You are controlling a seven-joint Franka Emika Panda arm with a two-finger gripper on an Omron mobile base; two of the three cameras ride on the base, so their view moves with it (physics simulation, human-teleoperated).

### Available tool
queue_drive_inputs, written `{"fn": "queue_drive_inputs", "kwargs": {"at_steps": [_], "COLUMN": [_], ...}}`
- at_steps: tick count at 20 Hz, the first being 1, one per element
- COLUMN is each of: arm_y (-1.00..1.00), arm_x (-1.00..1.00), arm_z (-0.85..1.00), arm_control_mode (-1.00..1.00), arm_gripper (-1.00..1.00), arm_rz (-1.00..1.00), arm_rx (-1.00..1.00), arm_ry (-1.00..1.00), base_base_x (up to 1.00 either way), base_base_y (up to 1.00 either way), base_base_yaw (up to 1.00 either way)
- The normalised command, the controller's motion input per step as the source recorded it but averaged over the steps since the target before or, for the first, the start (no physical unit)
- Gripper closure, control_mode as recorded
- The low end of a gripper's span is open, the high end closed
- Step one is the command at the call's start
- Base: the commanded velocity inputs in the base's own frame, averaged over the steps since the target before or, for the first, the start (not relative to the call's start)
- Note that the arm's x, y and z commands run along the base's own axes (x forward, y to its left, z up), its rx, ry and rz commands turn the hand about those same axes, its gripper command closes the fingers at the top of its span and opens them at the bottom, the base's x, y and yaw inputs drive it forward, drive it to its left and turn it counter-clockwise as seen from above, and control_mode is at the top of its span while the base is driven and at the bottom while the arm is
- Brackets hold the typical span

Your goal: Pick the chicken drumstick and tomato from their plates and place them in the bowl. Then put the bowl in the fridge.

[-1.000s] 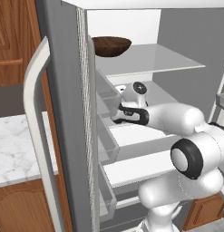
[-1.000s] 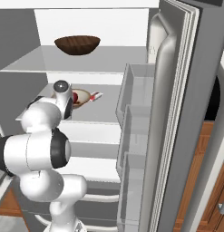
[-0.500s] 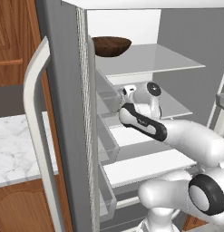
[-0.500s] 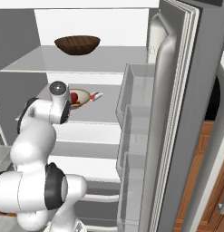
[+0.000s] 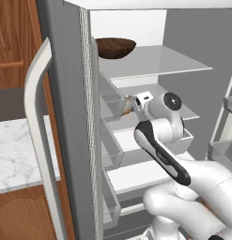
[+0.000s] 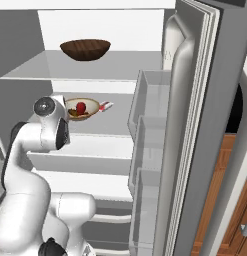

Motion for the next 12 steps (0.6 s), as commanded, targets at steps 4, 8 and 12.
{"fn": "queue_drive_inputs", "kwargs": {"at_steps": [4, 8, 12], "arm_y": [-0.19, -0.18, -0.12], "arm_x": [-0.86, -0.92, -0.73], "arm_z": [0.02, 0.00, 0.10], "arm_control_mode": [-1.00, -1.00, -1.00], "arm_gripper": [-1.00, -1.00, -1.00], "arm_rz": [-0.01, -0.04, -0.11], "arm_rx": [-0.02, 0.05, 0.01], "arm_ry": [-0.11, -0.15, 0.07], "base_base_x": [0.00, 0.00, 0.00], "base_base_y": [0.00, 0.00, 0.00], "base_base_yaw": [0.00, 0.00, 0.00]}}
